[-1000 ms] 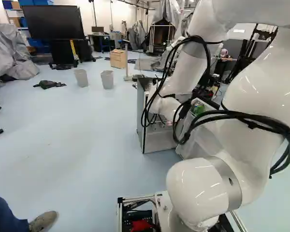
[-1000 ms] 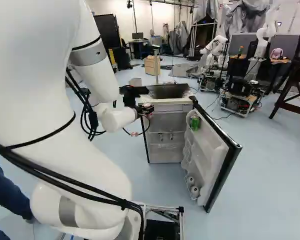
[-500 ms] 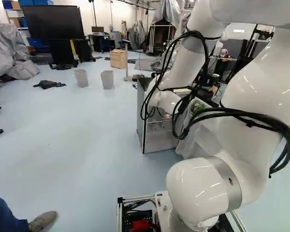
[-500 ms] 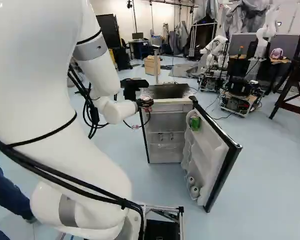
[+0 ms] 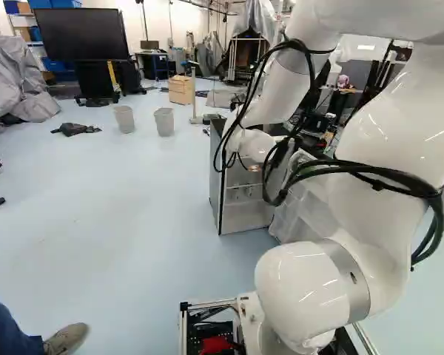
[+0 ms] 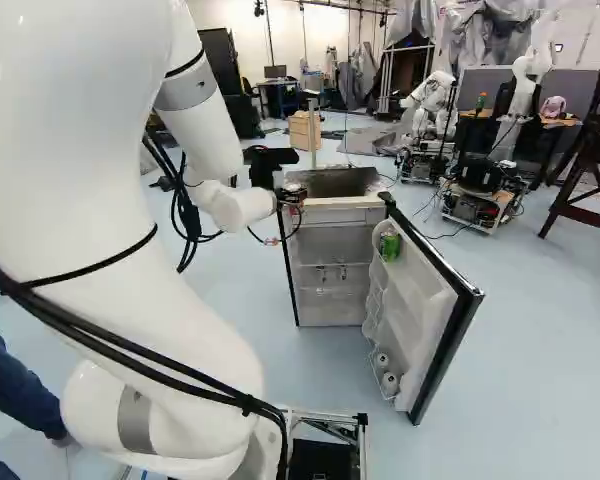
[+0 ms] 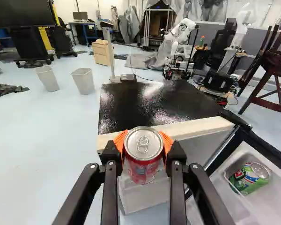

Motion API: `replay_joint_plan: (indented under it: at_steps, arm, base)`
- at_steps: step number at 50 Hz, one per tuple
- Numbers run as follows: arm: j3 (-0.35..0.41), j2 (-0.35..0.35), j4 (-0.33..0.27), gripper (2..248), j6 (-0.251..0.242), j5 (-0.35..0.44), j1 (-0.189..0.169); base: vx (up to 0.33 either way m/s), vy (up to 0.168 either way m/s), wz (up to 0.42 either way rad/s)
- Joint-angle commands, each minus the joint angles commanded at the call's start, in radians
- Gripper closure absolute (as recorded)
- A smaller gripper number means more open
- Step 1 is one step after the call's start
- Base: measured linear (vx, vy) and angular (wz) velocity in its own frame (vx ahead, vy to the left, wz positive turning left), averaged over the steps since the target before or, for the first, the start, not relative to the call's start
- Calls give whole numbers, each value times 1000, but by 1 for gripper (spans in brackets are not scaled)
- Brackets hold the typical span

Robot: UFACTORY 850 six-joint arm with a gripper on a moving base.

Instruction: Grab a drink from the fridge

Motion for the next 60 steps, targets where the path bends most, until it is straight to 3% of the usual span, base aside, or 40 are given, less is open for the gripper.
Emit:
replay_joint_plan:
  at_steps: [26, 46, 60]
  arm:
    - [-100, -32, 0, 150, 0, -108, -3]
    - [-182, -100, 0, 150, 0, -191, -5]
    - [-238, -136, 0, 150, 0, -205, -7]
  base:
    - [0, 0, 0]
    - [0, 0, 0]
    - [0, 0, 0]
